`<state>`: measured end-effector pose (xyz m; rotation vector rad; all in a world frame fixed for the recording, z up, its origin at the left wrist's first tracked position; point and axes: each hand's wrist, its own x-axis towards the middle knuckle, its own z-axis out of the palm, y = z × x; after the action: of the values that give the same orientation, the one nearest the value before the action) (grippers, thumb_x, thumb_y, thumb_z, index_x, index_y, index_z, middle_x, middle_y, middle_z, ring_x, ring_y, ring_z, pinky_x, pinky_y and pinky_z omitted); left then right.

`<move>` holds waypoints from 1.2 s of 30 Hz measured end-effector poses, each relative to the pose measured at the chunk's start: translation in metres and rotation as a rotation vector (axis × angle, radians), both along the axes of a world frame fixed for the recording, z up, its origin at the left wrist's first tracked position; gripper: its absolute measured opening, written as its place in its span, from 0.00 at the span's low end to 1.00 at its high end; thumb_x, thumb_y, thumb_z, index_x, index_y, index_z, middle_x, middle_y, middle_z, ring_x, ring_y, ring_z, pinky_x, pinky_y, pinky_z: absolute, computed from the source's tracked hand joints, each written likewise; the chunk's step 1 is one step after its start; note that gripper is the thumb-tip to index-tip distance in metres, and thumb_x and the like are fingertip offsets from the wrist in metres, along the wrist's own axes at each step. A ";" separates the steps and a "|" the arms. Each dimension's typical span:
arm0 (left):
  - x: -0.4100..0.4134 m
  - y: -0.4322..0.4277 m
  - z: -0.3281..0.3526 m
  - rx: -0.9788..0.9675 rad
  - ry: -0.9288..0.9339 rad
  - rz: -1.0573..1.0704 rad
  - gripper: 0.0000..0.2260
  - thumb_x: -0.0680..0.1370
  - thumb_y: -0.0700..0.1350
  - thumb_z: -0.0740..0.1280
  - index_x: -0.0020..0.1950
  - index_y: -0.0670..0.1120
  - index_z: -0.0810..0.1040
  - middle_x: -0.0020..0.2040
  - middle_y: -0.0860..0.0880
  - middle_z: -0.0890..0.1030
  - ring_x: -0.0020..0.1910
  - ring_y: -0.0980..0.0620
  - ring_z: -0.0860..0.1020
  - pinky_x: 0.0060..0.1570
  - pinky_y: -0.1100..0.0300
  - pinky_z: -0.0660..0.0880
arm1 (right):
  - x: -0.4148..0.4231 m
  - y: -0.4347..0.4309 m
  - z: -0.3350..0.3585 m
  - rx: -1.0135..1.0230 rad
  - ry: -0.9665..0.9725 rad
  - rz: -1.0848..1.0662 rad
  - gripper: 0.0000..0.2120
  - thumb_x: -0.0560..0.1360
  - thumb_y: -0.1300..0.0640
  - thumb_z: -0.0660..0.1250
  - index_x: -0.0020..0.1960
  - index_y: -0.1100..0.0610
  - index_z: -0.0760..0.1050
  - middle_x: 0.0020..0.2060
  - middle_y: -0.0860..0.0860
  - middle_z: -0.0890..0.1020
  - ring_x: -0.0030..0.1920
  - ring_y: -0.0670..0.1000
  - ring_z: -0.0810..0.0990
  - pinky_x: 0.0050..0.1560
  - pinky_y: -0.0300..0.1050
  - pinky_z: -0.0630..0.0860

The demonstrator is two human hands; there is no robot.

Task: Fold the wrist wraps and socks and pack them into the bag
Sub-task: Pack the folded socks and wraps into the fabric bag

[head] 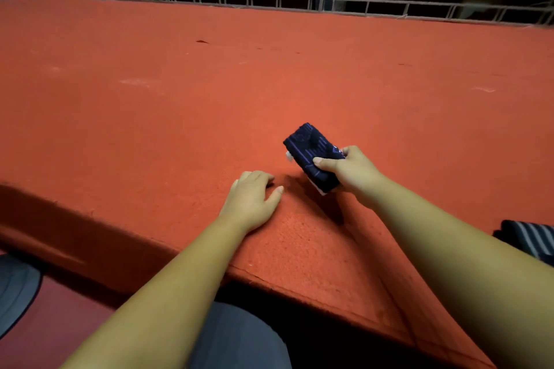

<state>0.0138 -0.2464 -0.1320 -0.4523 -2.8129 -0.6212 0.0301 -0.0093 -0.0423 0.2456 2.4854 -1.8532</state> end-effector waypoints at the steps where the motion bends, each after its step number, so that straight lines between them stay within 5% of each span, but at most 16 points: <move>1: 0.004 0.007 0.007 0.160 -0.052 -0.009 0.24 0.81 0.65 0.57 0.62 0.51 0.82 0.60 0.52 0.84 0.62 0.46 0.78 0.61 0.54 0.73 | 0.010 0.005 0.007 -0.089 -0.012 0.006 0.11 0.79 0.57 0.75 0.57 0.63 0.81 0.43 0.59 0.86 0.36 0.55 0.86 0.33 0.49 0.83; 5: 0.036 0.064 0.061 1.090 -0.649 -0.057 0.27 0.77 0.72 0.63 0.60 0.52 0.78 0.59 0.47 0.87 0.52 0.51 0.85 0.55 0.57 0.78 | 0.044 0.023 0.028 -0.337 0.003 0.007 0.12 0.82 0.54 0.71 0.61 0.60 0.83 0.51 0.59 0.88 0.46 0.55 0.88 0.48 0.54 0.86; 9: 0.058 0.112 0.095 1.322 -0.726 -0.223 0.33 0.73 0.71 0.69 0.66 0.47 0.80 0.60 0.44 0.87 0.58 0.46 0.86 0.63 0.48 0.80 | 0.068 0.045 0.039 -0.308 0.066 0.003 0.19 0.79 0.48 0.72 0.63 0.61 0.83 0.54 0.59 0.88 0.52 0.59 0.87 0.56 0.57 0.83; 11: 0.065 0.129 0.109 1.385 -0.722 -0.246 0.30 0.74 0.65 0.74 0.65 0.45 0.82 0.60 0.43 0.87 0.57 0.45 0.86 0.60 0.47 0.82 | 0.081 0.054 0.049 -0.191 0.107 -0.037 0.27 0.73 0.41 0.72 0.64 0.60 0.82 0.48 0.54 0.88 0.45 0.53 0.84 0.48 0.50 0.78; 14: 0.072 0.155 0.119 1.395 -0.753 -0.309 0.25 0.77 0.56 0.76 0.69 0.44 0.81 0.62 0.41 0.86 0.54 0.43 0.86 0.53 0.47 0.84 | 0.098 0.074 0.060 -0.100 0.165 -0.121 0.17 0.79 0.47 0.70 0.60 0.58 0.77 0.45 0.51 0.83 0.41 0.49 0.78 0.40 0.45 0.69; 16: 0.073 0.171 0.123 1.378 -0.750 -0.318 0.23 0.79 0.51 0.75 0.71 0.43 0.79 0.62 0.41 0.86 0.56 0.42 0.86 0.59 0.42 0.82 | 0.106 0.090 0.063 -0.078 0.182 -0.166 0.13 0.82 0.50 0.67 0.62 0.57 0.73 0.49 0.51 0.81 0.44 0.47 0.77 0.41 0.45 0.68; 18: 0.078 0.187 0.131 1.363 -0.744 -0.338 0.22 0.79 0.49 0.75 0.71 0.43 0.79 0.61 0.43 0.86 0.59 0.41 0.86 0.61 0.38 0.80 | 0.116 0.105 0.068 -0.057 0.197 -0.188 0.16 0.82 0.49 0.67 0.65 0.56 0.71 0.52 0.50 0.80 0.47 0.47 0.77 0.42 0.45 0.67; 22: 0.087 0.216 0.150 1.332 -0.726 -0.427 0.24 0.78 0.46 0.75 0.72 0.45 0.75 0.60 0.46 0.87 0.54 0.44 0.86 0.52 0.44 0.83 | 0.145 0.133 0.088 -0.069 0.227 -0.142 0.29 0.73 0.46 0.70 0.72 0.52 0.71 0.57 0.49 0.81 0.50 0.45 0.78 0.45 0.43 0.69; 26: 0.091 0.246 0.166 1.307 -0.736 -0.561 0.29 0.74 0.48 0.76 0.73 0.41 0.76 0.67 0.39 0.83 0.62 0.37 0.83 0.64 0.36 0.78 | 0.170 0.165 0.104 -0.058 0.234 -0.093 0.12 0.80 0.62 0.67 0.63 0.55 0.78 0.48 0.48 0.85 0.47 0.47 0.82 0.46 0.41 0.75; 30: 0.099 0.279 0.181 1.281 -0.767 -0.620 0.34 0.71 0.48 0.78 0.75 0.39 0.74 0.67 0.37 0.82 0.69 0.34 0.79 0.68 0.32 0.75 | 0.194 0.196 0.113 -0.030 0.257 -0.133 0.20 0.76 0.61 0.73 0.66 0.58 0.73 0.52 0.51 0.83 0.48 0.45 0.82 0.40 0.33 0.75; 36: 0.130 0.329 0.199 1.152 -0.806 -0.761 0.29 0.75 0.45 0.75 0.75 0.47 0.73 0.69 0.44 0.82 0.65 0.46 0.82 0.56 0.41 0.82 | 0.237 0.245 0.127 0.027 0.302 -0.193 0.22 0.71 0.50 0.76 0.61 0.55 0.74 0.48 0.49 0.83 0.46 0.44 0.82 0.46 0.44 0.74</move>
<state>0.1441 0.0825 0.0668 -1.1401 -2.0782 -2.8008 0.2676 0.2358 0.0848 0.2290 2.7737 -2.0702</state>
